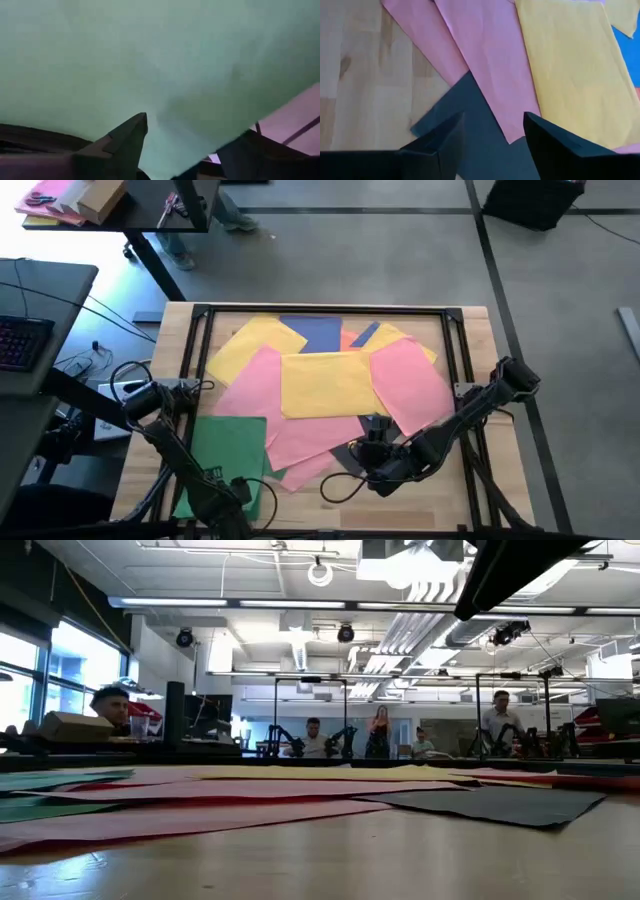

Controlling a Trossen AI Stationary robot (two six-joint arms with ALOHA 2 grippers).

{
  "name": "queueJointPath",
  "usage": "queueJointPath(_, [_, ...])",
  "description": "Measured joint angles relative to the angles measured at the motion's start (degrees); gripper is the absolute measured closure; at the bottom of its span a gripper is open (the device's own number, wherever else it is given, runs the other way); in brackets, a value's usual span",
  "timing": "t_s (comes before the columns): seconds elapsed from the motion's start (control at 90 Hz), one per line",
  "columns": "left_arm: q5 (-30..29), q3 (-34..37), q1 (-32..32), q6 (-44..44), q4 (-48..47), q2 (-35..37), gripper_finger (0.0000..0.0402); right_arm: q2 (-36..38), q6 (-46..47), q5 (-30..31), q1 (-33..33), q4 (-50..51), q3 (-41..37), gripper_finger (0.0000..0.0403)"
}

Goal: Organize paper
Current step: Stack the green paper on top of the other green paper to the bottom left of the table, then move the yellow paper to the bottom right of the table

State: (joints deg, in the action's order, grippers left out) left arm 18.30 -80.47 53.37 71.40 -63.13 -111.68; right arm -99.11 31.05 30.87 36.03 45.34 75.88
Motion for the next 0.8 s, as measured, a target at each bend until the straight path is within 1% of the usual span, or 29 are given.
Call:
queueJointPath(0.156, [4.34,0.00,-0.18,-0.71,0.00,0.00,0.0166,0.00,0.02,-0.01,0.00,0.00,0.00,0.0166])
queueJointPath(0.3, [4.51,0.00,-0.29,-1.49,0.44,0.07,0.0166,0.00,0.02,-0.04,0.00,0.00,0.00,0.0148])
queueJointPath(0.367, [3.45,0.00,-0.52,-2.01,0.58,0.07,0.0167,0.00,0.02,-0.04,0.01,-0.01,0.00,0.0146])
queueJointPath(0.456, [-0.92,0.00,-1.00,-4.15,2.42,0.07,0.0167,0.00,0.00,-0.04,0.00,-0.17,0.00,0.0146])
queueJointPath(0.644, [-16.29,0.00,-2.05,-10.94,10.01,0.07,0.0167,0.00,-1.52,-0.06,0.00,-1.57,0.00,0.0146])
queueJointPath(0.8, [-26.07,0.00,-2.85,-13.95,12.03,0.07,0.0167,-0.23,-3.08,-0.04,0.00,-3.88,0.00,0.0146])
